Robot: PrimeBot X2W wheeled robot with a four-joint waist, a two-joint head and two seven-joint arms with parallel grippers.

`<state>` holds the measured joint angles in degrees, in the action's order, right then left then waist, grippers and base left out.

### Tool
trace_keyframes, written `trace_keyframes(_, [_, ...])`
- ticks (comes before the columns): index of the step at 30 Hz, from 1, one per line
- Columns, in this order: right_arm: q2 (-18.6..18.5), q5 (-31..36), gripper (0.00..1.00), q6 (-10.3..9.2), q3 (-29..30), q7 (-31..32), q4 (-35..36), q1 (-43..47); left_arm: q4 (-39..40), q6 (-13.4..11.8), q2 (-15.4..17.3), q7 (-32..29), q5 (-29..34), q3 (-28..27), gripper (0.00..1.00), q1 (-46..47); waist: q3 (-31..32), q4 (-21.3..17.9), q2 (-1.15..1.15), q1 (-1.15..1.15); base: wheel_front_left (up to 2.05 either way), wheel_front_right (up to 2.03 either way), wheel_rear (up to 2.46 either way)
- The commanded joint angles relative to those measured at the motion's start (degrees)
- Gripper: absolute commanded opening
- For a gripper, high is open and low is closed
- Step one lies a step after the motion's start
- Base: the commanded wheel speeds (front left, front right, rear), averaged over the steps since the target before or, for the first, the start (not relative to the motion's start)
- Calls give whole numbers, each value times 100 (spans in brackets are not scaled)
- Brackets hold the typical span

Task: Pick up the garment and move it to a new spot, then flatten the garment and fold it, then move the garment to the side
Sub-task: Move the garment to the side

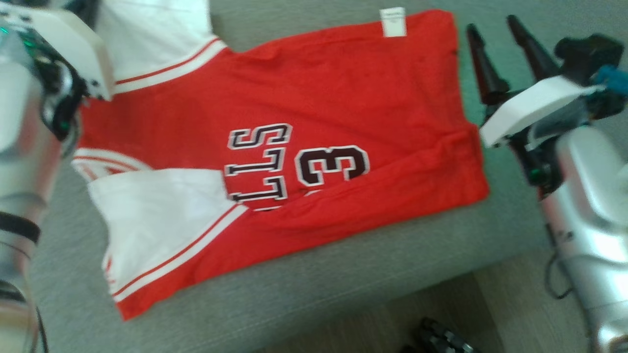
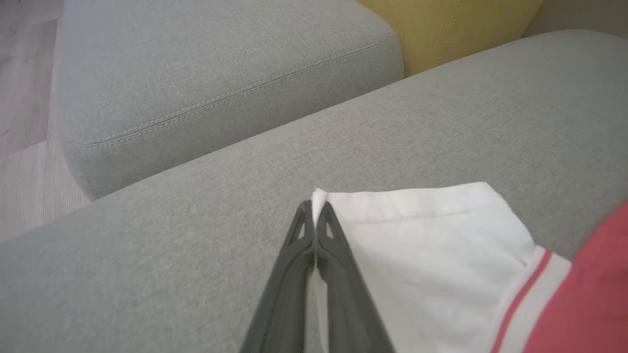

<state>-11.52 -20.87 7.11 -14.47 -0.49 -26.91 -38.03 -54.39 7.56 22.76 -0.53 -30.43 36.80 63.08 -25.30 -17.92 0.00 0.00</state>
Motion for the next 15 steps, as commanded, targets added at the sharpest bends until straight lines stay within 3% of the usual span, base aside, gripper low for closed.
trace_keyframes(1, [-304,-115,100,37,-187,226,2,-235,221,-8,134,202,-64,-95,0,13,161,385,0,0,0,0,0])
trace_keyframes(6, [-808,-263,100,37,-501,648,-393,-482,410,-8,0,415,-95,-30,0,-121,185,704,0,0,0,0,0])
trace_keyframes(12, [-1483,-558,100,37,-1368,1073,-854,-898,796,-15,-158,482,-116,74,0,-219,87,1093,0,0,0,0,0])
trace_keyframes(15, [-1652,-676,100,37,-1606,1115,-1045,-1095,952,-27,-159,461,-127,94,0,-229,18,1193,0,0,0,0,0])
